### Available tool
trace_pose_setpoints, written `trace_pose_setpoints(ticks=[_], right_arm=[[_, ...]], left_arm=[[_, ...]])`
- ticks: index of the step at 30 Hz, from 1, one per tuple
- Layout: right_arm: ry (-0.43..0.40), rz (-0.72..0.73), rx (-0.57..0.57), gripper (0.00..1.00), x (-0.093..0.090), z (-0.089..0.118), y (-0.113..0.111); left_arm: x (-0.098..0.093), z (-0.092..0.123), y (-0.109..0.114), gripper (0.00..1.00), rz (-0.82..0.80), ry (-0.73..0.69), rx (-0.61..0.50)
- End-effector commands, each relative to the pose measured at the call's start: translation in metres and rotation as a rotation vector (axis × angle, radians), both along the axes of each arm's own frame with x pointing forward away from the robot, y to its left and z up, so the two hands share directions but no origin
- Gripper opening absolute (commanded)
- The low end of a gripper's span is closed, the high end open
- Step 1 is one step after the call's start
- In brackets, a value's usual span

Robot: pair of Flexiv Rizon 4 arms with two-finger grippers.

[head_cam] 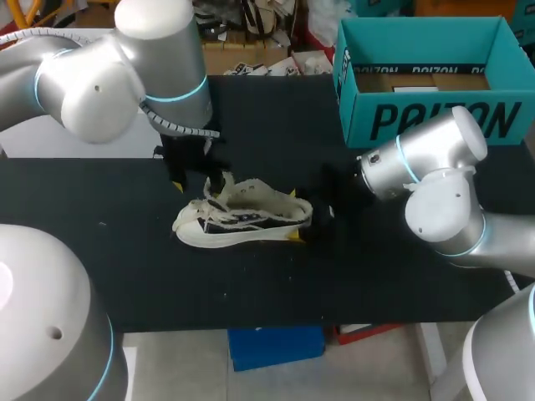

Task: Take the shoe out of the shoebox, open the shoe tongue, remove and reinsert the insole, then place the shoe into the shoebox

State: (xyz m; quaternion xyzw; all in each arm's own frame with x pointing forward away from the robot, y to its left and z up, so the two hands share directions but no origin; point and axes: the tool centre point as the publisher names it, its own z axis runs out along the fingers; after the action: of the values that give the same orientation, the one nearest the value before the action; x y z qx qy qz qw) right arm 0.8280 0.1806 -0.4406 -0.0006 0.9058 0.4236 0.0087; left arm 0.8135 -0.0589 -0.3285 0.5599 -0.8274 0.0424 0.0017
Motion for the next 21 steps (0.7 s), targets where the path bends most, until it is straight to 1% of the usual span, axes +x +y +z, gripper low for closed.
trace_pose_setpoints(ticks=[1,4,5,6,7,8,9,10,11,16,19,21], right_arm=[[0.0,-0.001,-0.002,0.0,0.0,-0.003,0.0],[0.0,-0.001,-0.002,0.0,0.0,-0.003,0.0],[0.0,-0.001,-0.002,0.0,0.0,-0.003,0.0],[0.0,-0.001,-0.002,0.0,0.0,-0.003,0.0],[0.0,-0.001,-0.002,0.0,0.0,-0.003,0.0],[0.0,-0.001,-0.002,0.0,0.0,-0.003,0.0],[0.0,-0.001,-0.002,0.0,0.0,-0.003,0.0],[0.0,-0.001,-0.002,0.0,0.0,-0.003,0.0],[0.0,-0.001,-0.002,0.0,0.0,-0.003,0.0],[0.0,-0.001,-0.002,0.0,0.0,-0.003,0.0],[0.0,-0.001,-0.002,0.0,0.0,-0.003,0.0],[0.0,-0.001,-0.002,0.0,0.0,-0.003,0.0]], left_arm=[[0.0,0.024,0.001,1.0,-0.218,0.011,-0.029],[0.003,0.036,-0.007,1.0,-0.398,0.027,-0.034],[0.003,0.039,-0.009,0.95,-0.438,0.036,-0.038],[0.005,0.044,-0.013,0.84,-0.512,0.045,-0.046],[0.006,0.047,-0.016,0.64,-0.563,0.05,-0.051],[0.007,0.05,-0.02,0.39,-0.629,0.067,-0.062],[0.008,0.053,-0.024,0.26,-0.686,0.077,-0.073],[0.01,0.054,-0.027,0.09,-0.741,0.09,-0.082],[0.011,0.055,-0.032,0.0,-0.801,0.097,-0.084],[0.02,0.05,-0.051,0.0,-1.022,0.177,-0.149],[0.023,0.046,-0.061,0.0,-1.103,0.227,-0.199],[0.023,0.045,-0.066,0.0,-1.129,0.248,-0.237]])
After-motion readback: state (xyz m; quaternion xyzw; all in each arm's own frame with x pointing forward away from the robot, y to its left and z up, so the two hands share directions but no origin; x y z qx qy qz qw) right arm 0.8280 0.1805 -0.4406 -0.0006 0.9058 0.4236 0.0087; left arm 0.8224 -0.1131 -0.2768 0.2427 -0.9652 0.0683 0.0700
